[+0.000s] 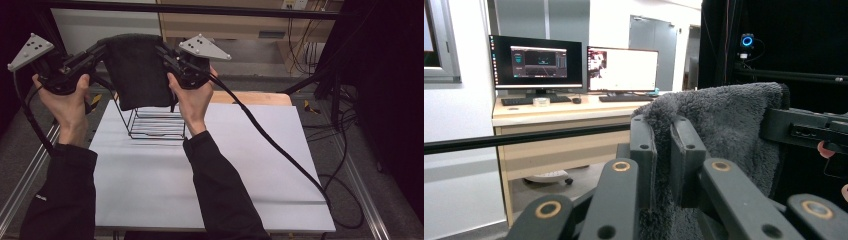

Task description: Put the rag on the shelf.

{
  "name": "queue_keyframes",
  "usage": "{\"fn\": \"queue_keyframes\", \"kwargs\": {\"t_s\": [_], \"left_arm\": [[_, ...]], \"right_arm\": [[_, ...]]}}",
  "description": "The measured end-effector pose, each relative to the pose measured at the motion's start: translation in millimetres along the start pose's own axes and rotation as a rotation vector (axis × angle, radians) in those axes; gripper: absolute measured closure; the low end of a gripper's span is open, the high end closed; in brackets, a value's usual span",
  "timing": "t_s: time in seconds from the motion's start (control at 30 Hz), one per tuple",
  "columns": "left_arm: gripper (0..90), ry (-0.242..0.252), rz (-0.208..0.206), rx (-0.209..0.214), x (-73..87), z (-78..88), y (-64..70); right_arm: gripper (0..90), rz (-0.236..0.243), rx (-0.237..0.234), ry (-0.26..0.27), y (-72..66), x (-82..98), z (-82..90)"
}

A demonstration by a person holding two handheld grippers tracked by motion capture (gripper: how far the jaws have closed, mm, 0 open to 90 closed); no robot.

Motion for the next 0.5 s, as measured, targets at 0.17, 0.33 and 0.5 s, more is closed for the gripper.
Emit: {"fn": "queue_keyframes", "kwargs": {"t_s": [0.17,0.33,0.5], "left_arm": [[82.0,-0.003,-0.014,-0.017,-10.9,-5.3,-3.3],[81.9,-0.003,-0.014,-0.028,-20.9,-9.0,-8.0],[81.9,0.002,-0.024,-0.053,-32.1,-13.8,-13.3]], "right_arm": [[80.5,0.004,0.003,0.004,2.2,-6.1,-6.3],[80.5,0.013,0.003,0.009,4.4,-13.6,-13.2],[80.5,0.014,0.007,0.01,7.8,-23.5,-25.0]]}}
Point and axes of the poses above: each handheld gripper's, and its own axes: z roughly backward along the jaws, x roughly out of its underside, y roughly to its right, the point moved 10 cm from there along -z, roughly forward along the jaws, and after that the axes turned 13 degrees about z, right-handed, at the moved point
